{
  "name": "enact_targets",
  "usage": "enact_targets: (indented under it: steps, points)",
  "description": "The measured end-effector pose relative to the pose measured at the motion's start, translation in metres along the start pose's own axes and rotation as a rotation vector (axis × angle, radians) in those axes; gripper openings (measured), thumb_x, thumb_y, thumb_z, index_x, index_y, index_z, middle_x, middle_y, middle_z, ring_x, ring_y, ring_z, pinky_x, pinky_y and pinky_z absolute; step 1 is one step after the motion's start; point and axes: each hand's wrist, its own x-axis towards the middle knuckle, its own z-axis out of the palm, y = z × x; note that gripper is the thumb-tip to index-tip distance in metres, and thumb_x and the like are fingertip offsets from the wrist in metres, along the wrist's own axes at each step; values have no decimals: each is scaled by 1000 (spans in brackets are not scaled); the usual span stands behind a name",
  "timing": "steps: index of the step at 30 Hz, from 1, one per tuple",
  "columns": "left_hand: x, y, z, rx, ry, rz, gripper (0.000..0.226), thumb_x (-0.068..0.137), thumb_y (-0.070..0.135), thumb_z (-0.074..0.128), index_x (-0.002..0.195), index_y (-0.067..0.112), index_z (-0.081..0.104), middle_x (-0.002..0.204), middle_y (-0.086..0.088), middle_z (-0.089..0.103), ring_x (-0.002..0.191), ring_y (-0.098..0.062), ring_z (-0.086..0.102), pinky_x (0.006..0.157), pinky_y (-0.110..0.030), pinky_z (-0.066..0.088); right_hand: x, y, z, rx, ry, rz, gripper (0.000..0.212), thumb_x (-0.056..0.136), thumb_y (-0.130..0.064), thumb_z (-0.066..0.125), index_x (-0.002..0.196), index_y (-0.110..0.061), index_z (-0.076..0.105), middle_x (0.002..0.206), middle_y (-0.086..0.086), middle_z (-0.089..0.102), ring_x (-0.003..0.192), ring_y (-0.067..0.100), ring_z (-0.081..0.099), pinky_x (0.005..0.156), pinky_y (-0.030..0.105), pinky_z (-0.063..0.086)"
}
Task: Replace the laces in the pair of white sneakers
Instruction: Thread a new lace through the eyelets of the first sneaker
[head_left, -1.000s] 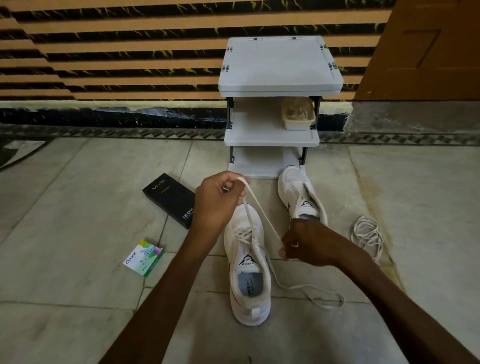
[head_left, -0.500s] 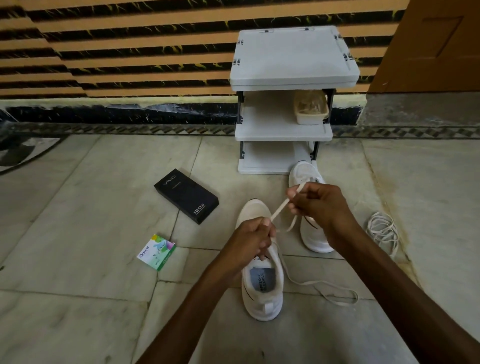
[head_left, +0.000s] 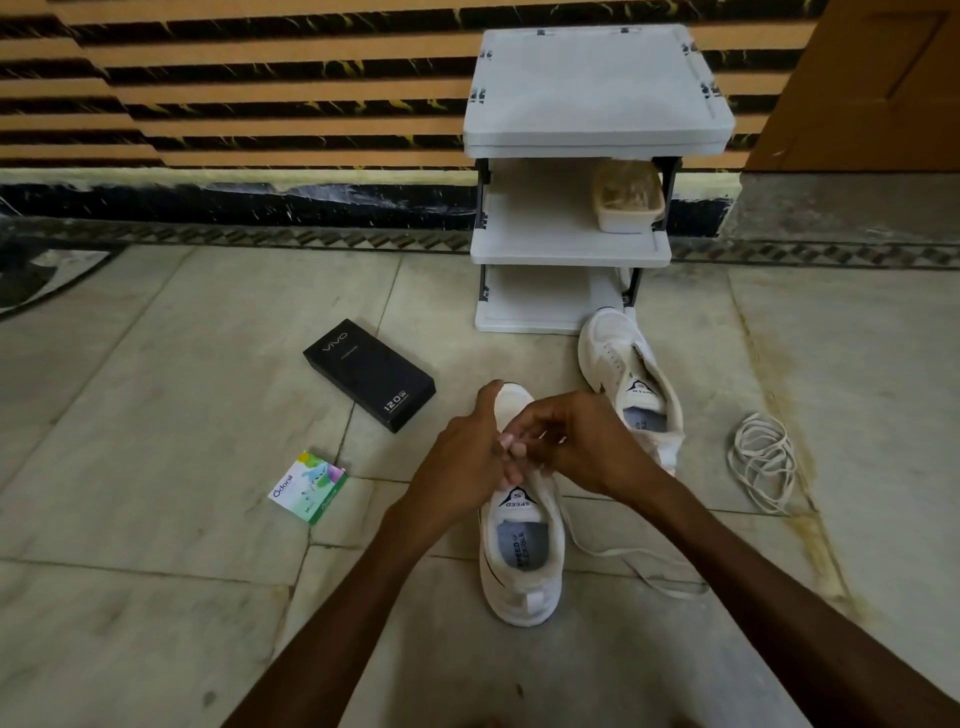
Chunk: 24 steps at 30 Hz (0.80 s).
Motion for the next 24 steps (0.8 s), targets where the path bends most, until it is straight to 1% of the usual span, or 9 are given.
enact_targets:
  steps: [2, 4, 7, 9, 12, 15, 17, 20, 24]
  points:
    - [0, -4, -1, -60, 2, -30, 58, 100, 15, 47, 150, 29, 21, 103, -12, 68, 80, -21, 69, 83, -42, 57, 0, 3, 5, 19, 51, -9, 3, 83, -13, 76, 85, -12, 78, 73, 1, 73, 56, 2, 62, 60, 17, 51]
    - [0, -12, -2, -41, 53, -64, 45, 102, 21, 45, 145, 26, 32, 108, -11, 68, 88, -22, 68, 85, -41, 56, 0, 6, 9, 12, 101, 29, 3, 82, -15, 77, 80, -12, 77, 70, -1, 72, 57, 4, 62, 62, 21, 53]
    - [-2, -28, -2, 178, 41, -73, 29, 98, 26, 53, 127, 21, 55, 118, -2, 65, 99, -15, 62, 84, -25, 46, 1, 12, 17, -84, 139, 98, 4, 82, -18, 74, 81, -16, 76, 73, -7, 71, 66, 7, 64, 70, 24, 52]
    - [-5, -35, 5, 174, -13, -114, 31, 90, 34, 64, 119, 22, 63, 116, 4, 65, 97, -11, 61, 81, -20, 43, 0, 16, 24, -142, 120, 123, 6, 82, -18, 70, 82, -16, 76, 77, -4, 71, 70, 9, 63, 71, 25, 49]
    - [-7, -41, 16, 135, 32, -162, 39, 80, 43, 75, 112, 22, 67, 101, 11, 65, 87, -4, 60, 70, -11, 40, -2, 22, 33, -241, 66, 110, 11, 81, -16, 65, 82, -11, 76, 83, 7, 69, 79, 20, 63, 75, 32, 50]
    - [-6, -45, 20, 52, 129, -192, 26, 81, 31, 75, 105, 21, 70, 86, 12, 66, 67, 6, 54, 60, -6, 36, -3, 24, 41, -292, 46, 120, 11, 82, -18, 61, 84, -14, 71, 92, 8, 62, 89, 26, 56, 75, 36, 47]
    - [-6, -49, 19, -12, 128, -217, 23, 81, 24, 73, 103, 19, 71, 82, 14, 65, 67, 7, 54, 60, -8, 38, -2, 25, 44, -314, 23, 119, 12, 83, -18, 59, 85, -17, 71, 95, 7, 59, 93, 26, 54, 77, 37, 47]
    - [-5, -50, 16, -54, 108, -227, 19, 82, 20, 73, 101, 20, 71, 75, 21, 59, 69, 6, 56, 59, -8, 39, 0, 25, 48, -344, 1, 116, 15, 84, -21, 57, 89, -20, 71, 101, 5, 59, 98, 25, 51, 82, 38, 46]
    - [-4, -53, 16, -86, 89, -218, 14, 83, 19, 73, 93, 27, 64, 76, 21, 58, 71, 5, 57, 62, -8, 41, -1, 28, 57, -408, 81, 128, 18, 89, -28, 56, 96, -20, 71, 107, 5, 60, 101, 24, 48, 78, 33, 42]
